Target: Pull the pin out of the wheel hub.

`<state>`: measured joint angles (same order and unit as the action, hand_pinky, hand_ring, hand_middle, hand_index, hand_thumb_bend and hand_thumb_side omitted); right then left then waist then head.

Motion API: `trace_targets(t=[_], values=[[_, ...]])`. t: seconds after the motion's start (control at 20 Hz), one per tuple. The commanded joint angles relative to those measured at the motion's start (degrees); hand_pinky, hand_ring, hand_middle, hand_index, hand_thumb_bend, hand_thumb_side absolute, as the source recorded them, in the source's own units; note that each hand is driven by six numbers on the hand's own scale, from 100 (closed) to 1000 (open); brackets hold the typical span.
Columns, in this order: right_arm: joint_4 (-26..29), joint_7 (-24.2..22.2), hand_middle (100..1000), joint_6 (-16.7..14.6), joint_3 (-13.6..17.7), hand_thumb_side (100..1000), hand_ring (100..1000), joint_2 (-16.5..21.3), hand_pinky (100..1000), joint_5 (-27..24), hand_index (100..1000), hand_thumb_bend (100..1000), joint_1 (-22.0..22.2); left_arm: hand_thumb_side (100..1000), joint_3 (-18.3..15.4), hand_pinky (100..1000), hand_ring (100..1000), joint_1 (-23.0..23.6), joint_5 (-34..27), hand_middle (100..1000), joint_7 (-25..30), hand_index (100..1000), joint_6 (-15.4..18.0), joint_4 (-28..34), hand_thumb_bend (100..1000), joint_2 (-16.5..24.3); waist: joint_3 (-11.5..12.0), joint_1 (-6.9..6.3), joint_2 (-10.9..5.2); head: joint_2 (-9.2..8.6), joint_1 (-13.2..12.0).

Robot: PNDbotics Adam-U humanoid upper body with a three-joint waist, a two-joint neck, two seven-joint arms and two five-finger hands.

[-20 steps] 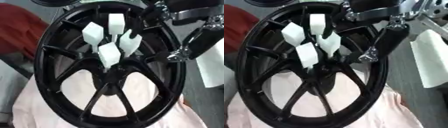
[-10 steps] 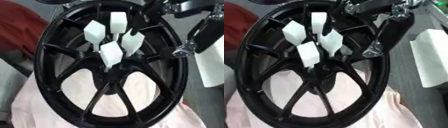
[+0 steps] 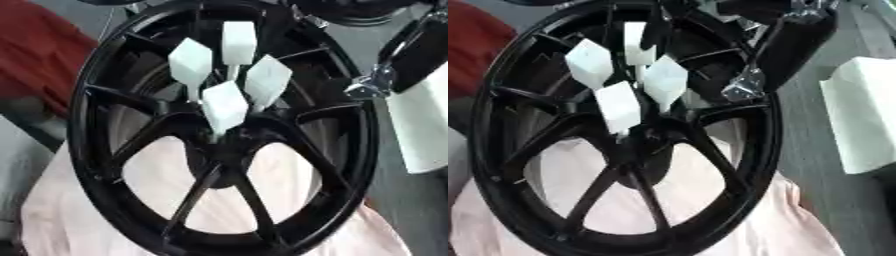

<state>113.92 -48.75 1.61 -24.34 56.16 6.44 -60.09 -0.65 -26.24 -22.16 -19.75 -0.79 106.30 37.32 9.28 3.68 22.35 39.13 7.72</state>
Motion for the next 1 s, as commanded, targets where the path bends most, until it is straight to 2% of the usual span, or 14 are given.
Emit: trace_targets(t=[0.05, 1.0], values=[[0.67, 0.55, 823, 0.5, 0.98, 100, 895, 0.64, 880, 0.61, 877, 290, -0.99, 951, -0.98, 870, 761, -0.51, -0.31, 709, -0.15, 931, 0.14, 0.62, 175, 1.13, 0.2, -0.22, -0.82, -0.51, 0.23], [-0.89, 1.05, 786, 0.73, 0.06, 100, 879, 0.29, 872, 1.6, 846, 253, 1.68, 966, -1.05, 873, 761, -0.44, -0.87, 709, -0.2, 931, 0.16, 0.63, 178, 0.92, 1.59, 0.26, 0.82, -0.15, 1.13]])
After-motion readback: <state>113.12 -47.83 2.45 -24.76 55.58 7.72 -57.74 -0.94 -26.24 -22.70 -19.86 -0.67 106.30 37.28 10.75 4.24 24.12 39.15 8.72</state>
